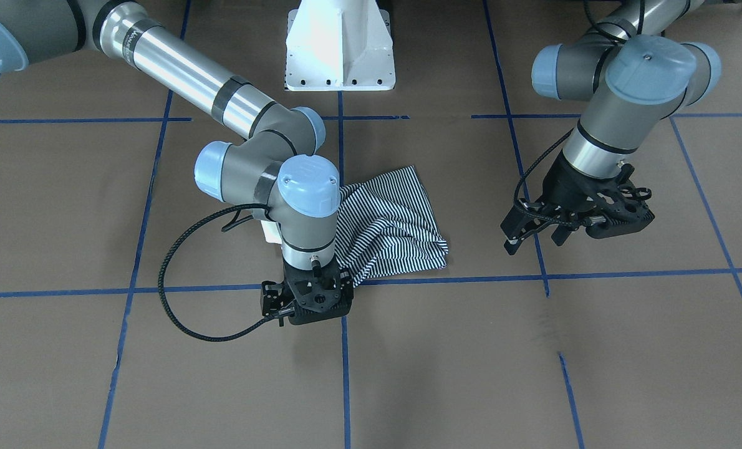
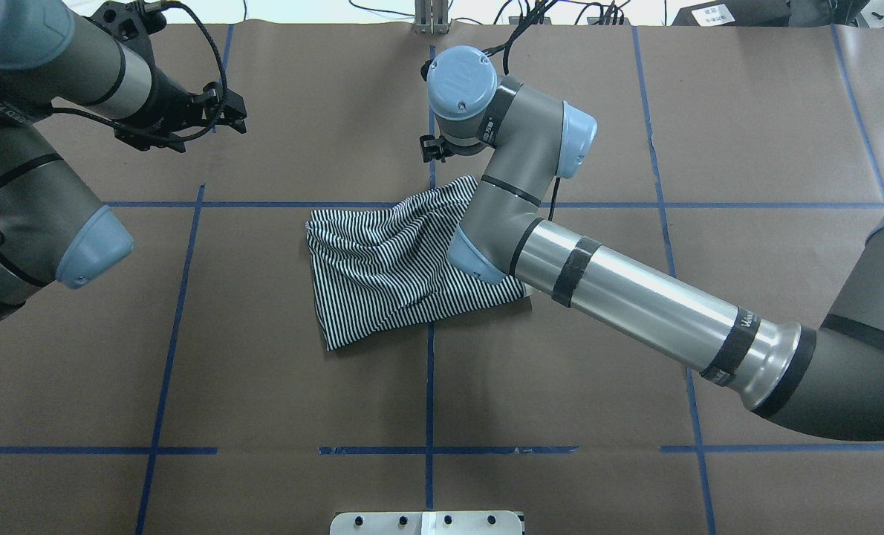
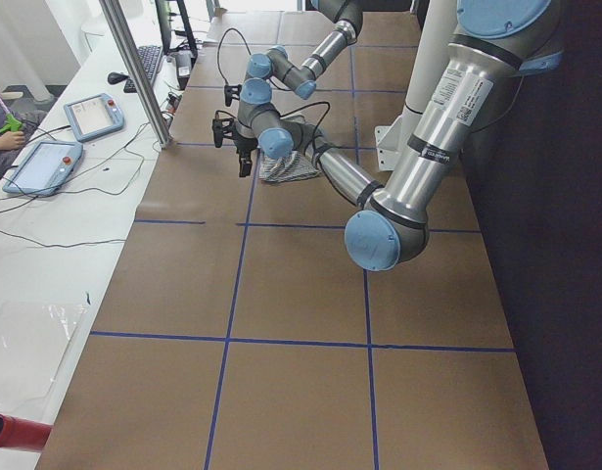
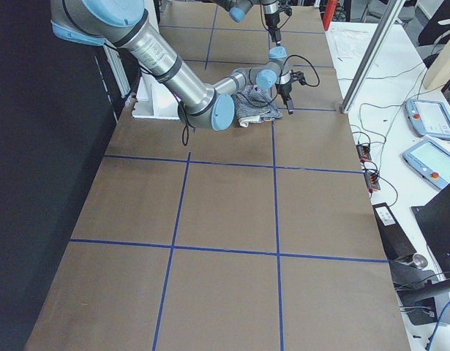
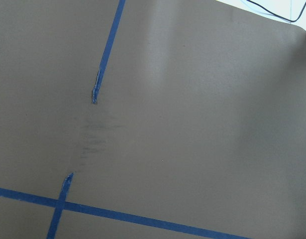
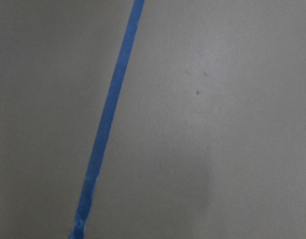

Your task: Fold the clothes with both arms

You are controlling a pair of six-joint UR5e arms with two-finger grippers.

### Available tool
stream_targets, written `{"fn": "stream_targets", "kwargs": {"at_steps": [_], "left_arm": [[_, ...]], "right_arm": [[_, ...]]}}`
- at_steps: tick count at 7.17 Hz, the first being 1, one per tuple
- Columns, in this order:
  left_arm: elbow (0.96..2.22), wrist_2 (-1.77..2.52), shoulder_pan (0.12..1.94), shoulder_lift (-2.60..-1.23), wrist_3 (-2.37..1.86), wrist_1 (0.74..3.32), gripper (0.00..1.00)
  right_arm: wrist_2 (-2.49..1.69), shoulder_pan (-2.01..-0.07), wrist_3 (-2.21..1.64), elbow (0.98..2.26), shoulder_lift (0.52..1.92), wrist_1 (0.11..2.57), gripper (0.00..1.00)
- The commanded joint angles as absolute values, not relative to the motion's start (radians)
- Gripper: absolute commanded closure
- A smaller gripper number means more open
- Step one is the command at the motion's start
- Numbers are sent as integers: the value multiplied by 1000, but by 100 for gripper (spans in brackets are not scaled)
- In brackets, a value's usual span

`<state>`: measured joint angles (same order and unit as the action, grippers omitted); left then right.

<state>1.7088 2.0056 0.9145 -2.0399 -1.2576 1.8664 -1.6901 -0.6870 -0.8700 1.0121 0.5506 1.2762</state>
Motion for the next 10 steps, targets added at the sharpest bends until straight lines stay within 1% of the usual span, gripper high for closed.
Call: {"fn": "stream_targets", "kwargs": {"at_steps": [1, 2, 3, 4, 5, 6, 7, 8, 9, 10], "left_arm": [[1703, 1997, 820, -2051, -1432, 1888, 0], [1678, 1993, 766, -2074, -1512, 1890, 0], [1605, 1927, 715, -2126, -1570, 1891, 0], [1538, 1884, 701, -2175, -1607, 1893, 3], [1522, 1882, 698, -2180, -1629, 1894, 8], [1516, 1882, 698, -2181, -1632, 1894, 13], [1481, 1882, 695, -2186, -1632, 1928, 17], [1436, 1876, 689, -2189, -1635, 1980, 25], [1425, 1859, 681, -2191, -1635, 1986, 30], [1421, 1859, 677, -2192, -1635, 1987, 32]], "right_arm": [[-1820, -736, -874, 1073, 560, 1287, 0], [-1882, -745, -877, 1141, 607, 1328, 0], [-1896, -755, -879, 1179, 627, 1342, 0], [-1942, -761, -896, 1225, 674, 1347, 0], [-1962, -758, -937, 1305, 730, 1377, 0], [-1971, -758, -945, 1357, 761, 1411, 0], [-1982, -758, -966, 1377, 779, 1414, 0], [-1982, -758, -977, 1378, 781, 1413, 0], [-1986, -758, -977, 1378, 781, 1413, 0], [-1990, -758, -977, 1378, 781, 1413, 0]]}}
